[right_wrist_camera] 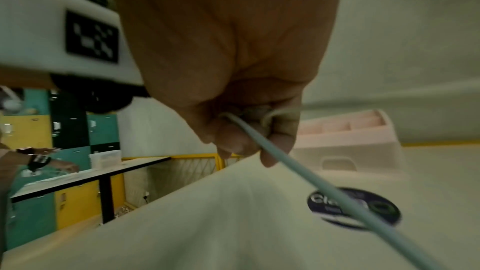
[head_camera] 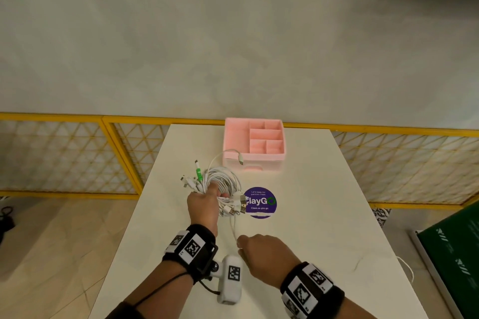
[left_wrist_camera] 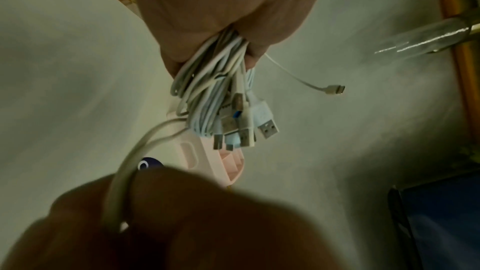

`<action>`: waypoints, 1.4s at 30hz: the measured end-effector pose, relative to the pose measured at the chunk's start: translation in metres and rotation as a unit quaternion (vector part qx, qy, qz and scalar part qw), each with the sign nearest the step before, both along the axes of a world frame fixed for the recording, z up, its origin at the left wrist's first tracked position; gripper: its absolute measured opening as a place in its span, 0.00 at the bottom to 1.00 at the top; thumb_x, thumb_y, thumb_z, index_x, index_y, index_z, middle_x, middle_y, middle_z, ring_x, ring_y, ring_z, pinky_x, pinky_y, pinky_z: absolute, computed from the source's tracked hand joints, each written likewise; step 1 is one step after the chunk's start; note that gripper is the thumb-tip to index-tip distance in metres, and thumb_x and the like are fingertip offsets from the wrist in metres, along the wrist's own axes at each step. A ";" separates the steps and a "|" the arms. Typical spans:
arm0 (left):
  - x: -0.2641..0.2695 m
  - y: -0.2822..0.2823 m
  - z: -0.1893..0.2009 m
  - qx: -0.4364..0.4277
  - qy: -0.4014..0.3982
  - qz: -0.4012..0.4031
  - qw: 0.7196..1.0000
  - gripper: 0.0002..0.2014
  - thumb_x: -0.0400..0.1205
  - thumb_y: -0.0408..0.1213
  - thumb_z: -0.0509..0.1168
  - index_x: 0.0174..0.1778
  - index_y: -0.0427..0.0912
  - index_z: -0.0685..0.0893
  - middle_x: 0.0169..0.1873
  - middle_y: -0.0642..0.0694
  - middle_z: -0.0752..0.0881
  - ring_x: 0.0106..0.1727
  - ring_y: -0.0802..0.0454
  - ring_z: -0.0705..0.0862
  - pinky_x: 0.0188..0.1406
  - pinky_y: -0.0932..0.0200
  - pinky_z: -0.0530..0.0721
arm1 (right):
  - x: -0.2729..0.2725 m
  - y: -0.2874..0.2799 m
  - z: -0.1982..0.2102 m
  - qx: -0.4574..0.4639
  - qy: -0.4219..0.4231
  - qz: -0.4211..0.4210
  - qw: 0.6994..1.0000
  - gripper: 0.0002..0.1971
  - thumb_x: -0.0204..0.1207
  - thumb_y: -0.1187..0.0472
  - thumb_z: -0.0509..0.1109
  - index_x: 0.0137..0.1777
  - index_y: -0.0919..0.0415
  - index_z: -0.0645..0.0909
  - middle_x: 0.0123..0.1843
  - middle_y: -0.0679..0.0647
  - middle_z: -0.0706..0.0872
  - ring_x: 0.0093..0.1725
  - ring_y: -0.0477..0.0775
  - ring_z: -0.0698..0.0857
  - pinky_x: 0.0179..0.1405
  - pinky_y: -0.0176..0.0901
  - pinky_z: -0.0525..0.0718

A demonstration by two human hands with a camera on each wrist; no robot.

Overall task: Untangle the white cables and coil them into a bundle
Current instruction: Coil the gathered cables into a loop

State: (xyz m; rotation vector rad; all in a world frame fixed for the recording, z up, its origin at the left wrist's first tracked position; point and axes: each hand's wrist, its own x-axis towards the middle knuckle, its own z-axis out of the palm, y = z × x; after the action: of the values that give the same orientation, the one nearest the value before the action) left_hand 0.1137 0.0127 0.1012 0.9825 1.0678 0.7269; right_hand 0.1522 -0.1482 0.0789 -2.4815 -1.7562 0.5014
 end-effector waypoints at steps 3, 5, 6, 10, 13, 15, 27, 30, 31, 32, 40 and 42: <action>-0.002 -0.003 -0.009 0.031 0.057 -0.004 0.998 0.14 0.84 0.38 0.69 0.40 0.29 0.87 0.34 0.37 0.92 0.31 0.46 0.89 0.29 0.61 0.82 | 0.001 0.007 0.029 0.018 -0.033 0.037 0.999 0.15 0.88 0.56 0.52 0.57 0.65 0.76 0.48 0.67 0.85 0.43 0.71 0.84 0.35 0.52 0.73; -0.003 -0.005 -0.014 0.072 0.101 -0.023 0.992 0.15 0.84 0.39 0.70 0.42 0.27 0.87 0.34 0.36 0.91 0.29 0.48 0.88 0.25 0.63 0.80 | 0.006 0.014 0.046 0.031 -0.026 0.044 0.998 0.14 0.87 0.56 0.55 0.53 0.64 0.78 0.46 0.66 0.85 0.43 0.70 0.84 0.37 0.55 0.78; -0.003 -0.008 -0.016 0.092 0.117 -0.039 0.988 0.14 0.84 0.38 0.70 0.43 0.27 0.87 0.35 0.36 0.91 0.29 0.48 0.88 0.24 0.63 0.79 | 0.009 0.018 0.053 0.031 -0.018 0.048 0.998 0.13 0.87 0.56 0.56 0.51 0.64 0.79 0.45 0.65 0.85 0.42 0.68 0.84 0.38 0.56 0.81; -0.003 -0.018 -0.014 0.117 0.133 -0.118 0.977 0.11 0.82 0.36 0.73 0.40 0.29 0.87 0.35 0.37 0.91 0.35 0.43 0.90 0.35 0.56 0.88 | 0.021 0.031 0.074 0.034 0.036 0.062 0.997 0.08 0.83 0.60 0.61 0.50 0.62 0.81 0.41 0.60 0.87 0.39 0.61 0.85 0.40 0.58 0.85; -0.006 -0.024 -0.006 0.109 0.140 -0.189 0.966 0.16 0.84 0.34 0.68 0.30 0.33 0.81 0.26 0.44 0.84 0.28 0.49 0.82 0.26 0.65 0.79 | 0.035 0.036 0.088 0.048 0.091 0.041 0.994 0.05 0.79 0.63 0.65 0.47 0.60 0.83 0.40 0.52 0.86 0.41 0.55 0.85 0.44 0.54 0.86; -0.008 -0.026 -0.003 0.108 0.138 -0.224 0.959 0.25 0.87 0.49 0.64 0.28 0.35 0.79 0.23 0.46 0.79 0.25 0.53 0.76 0.23 0.65 0.72 | 0.047 0.037 0.095 0.057 0.129 0.018 0.990 0.04 0.79 0.62 0.68 0.44 0.58 0.84 0.39 0.49 0.85 0.41 0.51 0.84 0.44 0.49 0.85; -0.006 -0.026 -0.011 0.070 0.042 -0.447 0.891 0.39 0.65 0.73 0.73 0.44 0.35 0.86 0.35 0.38 0.88 0.42 0.46 0.86 0.56 0.48 0.83 | 0.098 0.048 0.106 0.038 0.265 -0.070 0.961 0.08 0.67 0.62 0.82 0.40 0.55 0.84 0.34 0.50 0.87 0.32 0.48 0.82 0.37 0.45 0.83; -0.005 -0.020 -0.012 0.119 0.080 -0.457 0.878 0.41 0.66 0.68 0.78 0.54 0.30 0.86 0.40 0.36 0.86 0.44 0.43 0.86 0.60 0.42 0.82 | 0.105 0.044 0.105 -0.001 0.335 -0.069 0.939 0.07 0.72 0.63 0.80 0.40 0.59 0.83 0.27 0.50 0.85 0.24 0.49 0.80 0.27 0.42 0.79; -0.004 -0.019 -0.009 0.132 0.088 -0.455 0.876 0.40 0.68 0.68 0.76 0.53 0.30 0.86 0.37 0.40 0.83 0.40 0.46 0.83 0.52 0.47 0.81 | 0.107 0.042 0.105 -0.013 0.358 -0.070 0.931 0.05 0.74 0.66 0.77 0.42 0.59 0.84 0.26 0.49 0.85 0.23 0.49 0.79 0.24 0.40 0.78; -0.005 -0.018 -0.005 0.143 0.095 -0.457 0.873 0.35 0.71 0.65 0.75 0.48 0.31 0.86 0.34 0.42 0.81 0.37 0.49 0.82 0.46 0.52 0.77 | 0.108 0.040 0.105 -0.022 0.375 -0.073 0.924 0.04 0.76 0.68 0.75 0.43 0.60 0.84 0.27 0.49 0.85 0.22 0.48 0.78 0.23 0.38 0.76; -0.011 -0.020 0.005 0.150 0.126 -0.468 0.862 0.21 0.81 0.52 0.69 0.34 0.36 0.85 0.26 0.45 0.83 0.30 0.46 0.85 0.39 0.60 0.77 | 0.122 0.041 0.102 0.022 0.278 -0.051 0.959 0.09 0.72 0.62 0.80 0.51 0.52 0.91 0.48 0.48 0.89 0.40 0.49 0.86 0.40 0.39 0.87; -0.012 -0.019 0.007 0.121 0.114 -0.467 0.868 0.20 0.81 0.53 0.69 0.35 0.39 0.84 0.27 0.45 0.83 0.32 0.44 0.85 0.46 0.53 0.77 | 0.126 0.042 0.098 0.049 0.238 -0.045 0.969 0.08 0.72 0.59 0.81 0.50 0.47 0.91 0.52 0.44 0.89 0.50 0.44 0.87 0.50 0.38 0.84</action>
State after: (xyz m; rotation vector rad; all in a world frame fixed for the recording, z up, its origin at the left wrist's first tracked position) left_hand 0.1021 -0.0067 0.1077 1.6522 0.5668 -0.0723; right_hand 0.2784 -0.1061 0.1764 -2.1271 -1.4353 0.8876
